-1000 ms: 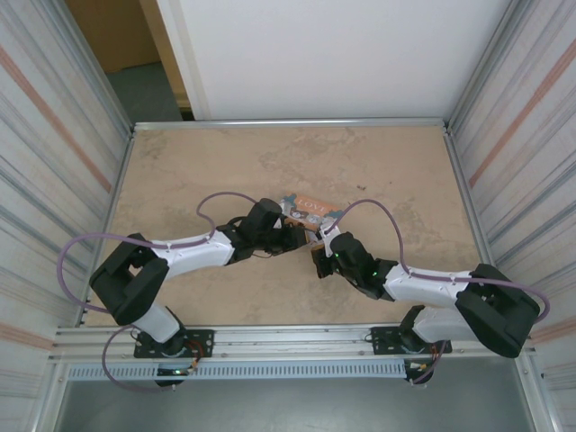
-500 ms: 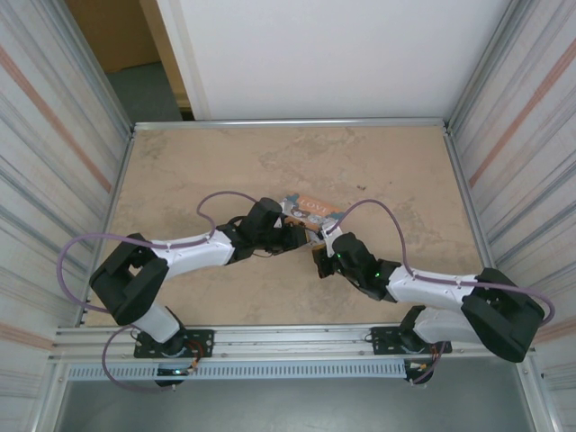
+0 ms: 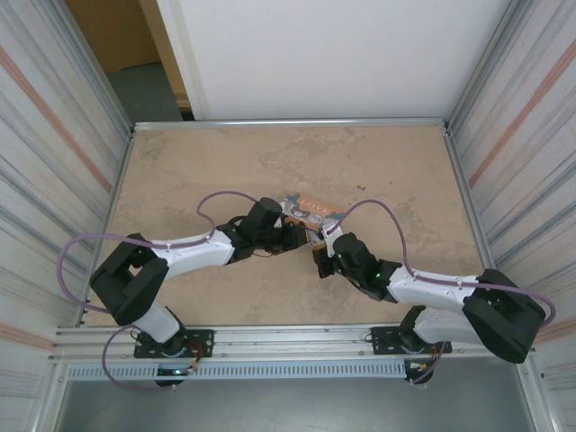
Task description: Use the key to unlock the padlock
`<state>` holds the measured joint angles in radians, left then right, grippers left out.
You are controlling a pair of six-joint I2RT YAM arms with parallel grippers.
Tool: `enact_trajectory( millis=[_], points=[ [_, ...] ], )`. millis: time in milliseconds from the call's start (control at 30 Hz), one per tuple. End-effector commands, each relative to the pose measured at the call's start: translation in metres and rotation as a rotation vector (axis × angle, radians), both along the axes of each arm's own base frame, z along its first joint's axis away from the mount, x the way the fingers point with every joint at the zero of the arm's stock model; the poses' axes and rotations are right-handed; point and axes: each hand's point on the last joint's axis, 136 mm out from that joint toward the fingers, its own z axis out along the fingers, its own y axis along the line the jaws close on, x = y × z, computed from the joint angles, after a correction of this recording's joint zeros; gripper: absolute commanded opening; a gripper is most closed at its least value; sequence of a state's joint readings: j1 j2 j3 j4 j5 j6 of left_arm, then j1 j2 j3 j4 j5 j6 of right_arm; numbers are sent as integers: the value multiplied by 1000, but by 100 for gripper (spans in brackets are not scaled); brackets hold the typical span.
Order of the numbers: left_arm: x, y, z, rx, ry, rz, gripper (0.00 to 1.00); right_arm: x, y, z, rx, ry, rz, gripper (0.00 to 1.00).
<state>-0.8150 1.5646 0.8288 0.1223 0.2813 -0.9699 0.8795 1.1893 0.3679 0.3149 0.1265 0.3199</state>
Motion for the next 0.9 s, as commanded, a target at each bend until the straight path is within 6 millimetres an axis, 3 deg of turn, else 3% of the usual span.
enact_trajectory(
  millis=[0, 867],
  points=[
    [2, -14, 32, -77, -58, -33, 16, -3, 5, 10, 22, -30, 30, 0],
    [-3, -19, 38, -94, -49, -49, 16, 13, 5, 22, 20, -113, 1, 0]
  ],
)
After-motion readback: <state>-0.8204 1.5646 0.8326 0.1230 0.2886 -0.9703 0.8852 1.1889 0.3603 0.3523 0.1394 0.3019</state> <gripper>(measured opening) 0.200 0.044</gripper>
